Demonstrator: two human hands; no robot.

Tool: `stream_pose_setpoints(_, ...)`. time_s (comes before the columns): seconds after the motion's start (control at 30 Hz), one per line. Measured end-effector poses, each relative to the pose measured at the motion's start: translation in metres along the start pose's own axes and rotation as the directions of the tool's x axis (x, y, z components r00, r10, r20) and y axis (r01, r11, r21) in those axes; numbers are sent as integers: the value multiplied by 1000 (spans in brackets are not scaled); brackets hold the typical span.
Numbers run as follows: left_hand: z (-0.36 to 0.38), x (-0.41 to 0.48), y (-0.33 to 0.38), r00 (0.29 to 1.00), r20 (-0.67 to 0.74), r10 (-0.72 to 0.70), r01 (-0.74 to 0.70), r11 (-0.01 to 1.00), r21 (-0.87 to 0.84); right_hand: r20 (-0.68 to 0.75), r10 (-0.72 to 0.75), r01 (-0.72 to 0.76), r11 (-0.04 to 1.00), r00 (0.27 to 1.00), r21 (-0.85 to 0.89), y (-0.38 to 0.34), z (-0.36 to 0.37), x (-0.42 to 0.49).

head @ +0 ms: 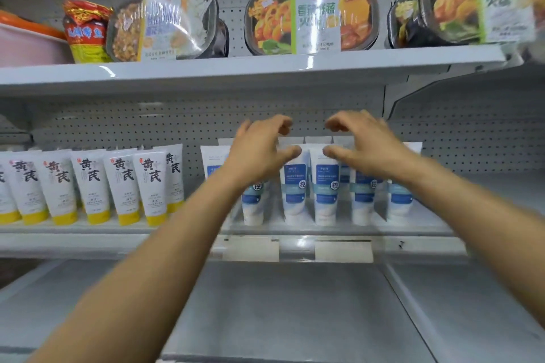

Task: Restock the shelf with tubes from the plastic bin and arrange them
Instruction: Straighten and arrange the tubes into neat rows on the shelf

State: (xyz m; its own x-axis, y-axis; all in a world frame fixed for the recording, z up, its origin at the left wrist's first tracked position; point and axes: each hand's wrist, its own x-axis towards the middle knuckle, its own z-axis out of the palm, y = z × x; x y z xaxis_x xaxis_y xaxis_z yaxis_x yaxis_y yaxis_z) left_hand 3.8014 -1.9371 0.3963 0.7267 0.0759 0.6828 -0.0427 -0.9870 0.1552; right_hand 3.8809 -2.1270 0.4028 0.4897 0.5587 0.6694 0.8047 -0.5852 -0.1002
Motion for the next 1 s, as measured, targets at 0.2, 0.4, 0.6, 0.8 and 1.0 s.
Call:
stream_pose_setpoints(0.2,-9,52,-4,878,478,21,-37,999,25,514,58,-69,998,856,2,3,-8,45)
stream_pose_setpoints(0.4,-2,64,-13,822,569,17,-54,997,48,574,73,-63,997,816,-37,5,-1,54)
stream_pose_setpoints(0.6,-2,66,-19,807,589,51,-57,998,-9,577,57,-79,997,815,12,9,0,55)
stream_pose_setpoints(0.8,-2,64,-23,808,583,88,-78,996,-42,568,46,-75,997,821,28,7,1,53)
stream_pose_setpoints(1.0,-5,63,-23,801,592,89,-79,996,-43,581,60,-87,996,812,19,8,1,55)
